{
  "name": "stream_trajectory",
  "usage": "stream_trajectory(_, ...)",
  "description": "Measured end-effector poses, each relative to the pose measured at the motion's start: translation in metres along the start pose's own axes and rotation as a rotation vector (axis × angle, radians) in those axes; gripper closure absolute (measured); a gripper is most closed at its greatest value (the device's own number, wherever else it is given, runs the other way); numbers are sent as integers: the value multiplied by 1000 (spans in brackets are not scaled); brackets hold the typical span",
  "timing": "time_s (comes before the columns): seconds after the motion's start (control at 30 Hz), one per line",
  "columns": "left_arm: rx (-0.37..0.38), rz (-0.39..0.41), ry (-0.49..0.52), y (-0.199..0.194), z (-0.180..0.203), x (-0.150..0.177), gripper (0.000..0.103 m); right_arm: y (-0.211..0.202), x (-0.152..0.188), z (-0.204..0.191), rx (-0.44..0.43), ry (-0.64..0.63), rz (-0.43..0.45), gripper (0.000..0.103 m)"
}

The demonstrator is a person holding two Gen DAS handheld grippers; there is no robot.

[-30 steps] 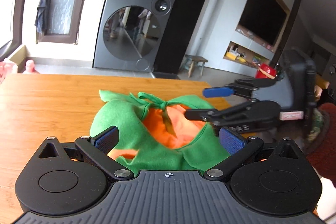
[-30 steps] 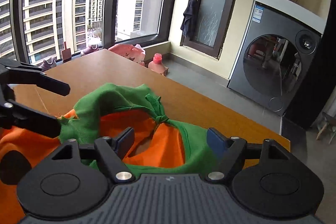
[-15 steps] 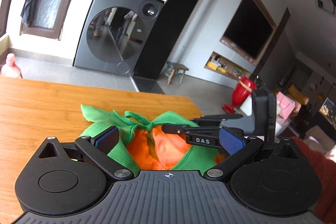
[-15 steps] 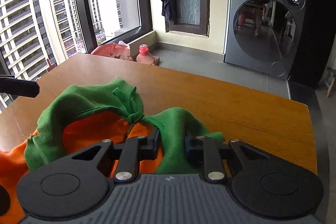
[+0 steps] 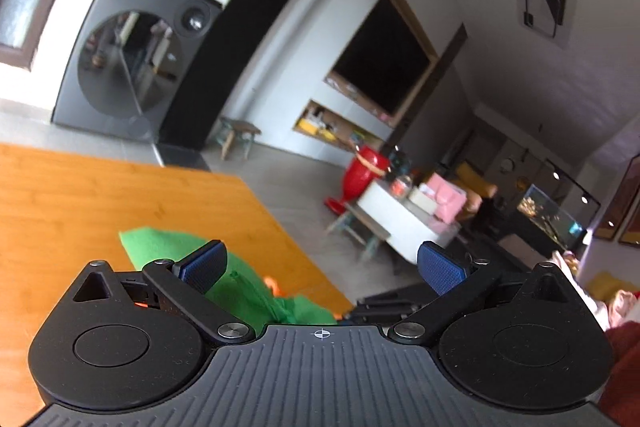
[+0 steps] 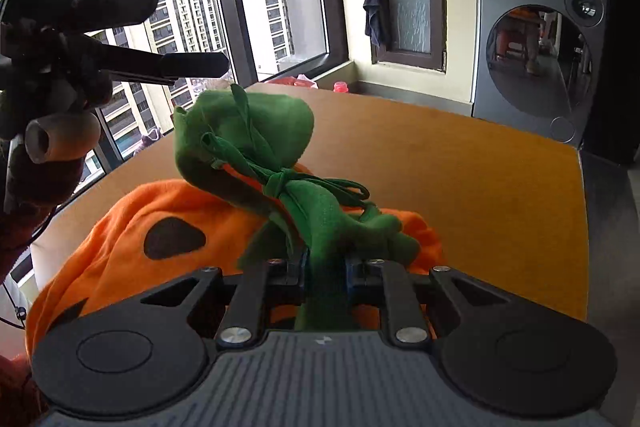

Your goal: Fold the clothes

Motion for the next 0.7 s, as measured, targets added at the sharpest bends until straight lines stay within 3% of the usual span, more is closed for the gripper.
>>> stream_trajectory(0.07, 45, -38, -9, 6, 6, 13, 0, 0, 13, -5, 5, -8, -16, 86)
stream_trajectory(0.13, 21, -55, -11, 8, 3, 18, 0, -7, 13, -5, 18, -26, -8, 83)
stream_trajectory(0.2, -5, -71, -13, 9, 0, 23, 0, -20, 7, 0, 32, -26, 20, 61)
stream_trajectory(0.3, -43, -95, -16, 11, -4, 31, 0, -46, -7, 12, 39, 32, 109, 39)
stream_trajectory(0.4, -81, -120, -18, 13, -9, 38, 0, -55, -19, 24, -14, 144, 183, 25)
stream_trajectory(0.47, -106, -136, -20, 14, -12, 43, 0, -43, -20, 29, -95, 234, 187, 25)
stream_trajectory(0.57, -145, -161, -23, 16, -17, 51, 0, -6, -9, 34, -177, 357, 110, 25)
stream_trajectory(0.63, -126, -144, -45, 13, -19, 54, 0, 18, 5, 36, -134, 412, 35, 25)
stream_trajectory(0.7, -112, -128, -55, 11, -22, 57, 0, 26, 18, 35, -102, 430, 39, 23)
Point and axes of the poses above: each gripper's, at about its wrist camera, not at the fingertips, and y roughly the way its jaws point, z to its right, x to its underside, the point moved 2 cm from there along y, roughly the way its jaws point, and after that the axes turned 11 degrees about x, right-handed, at the moved point
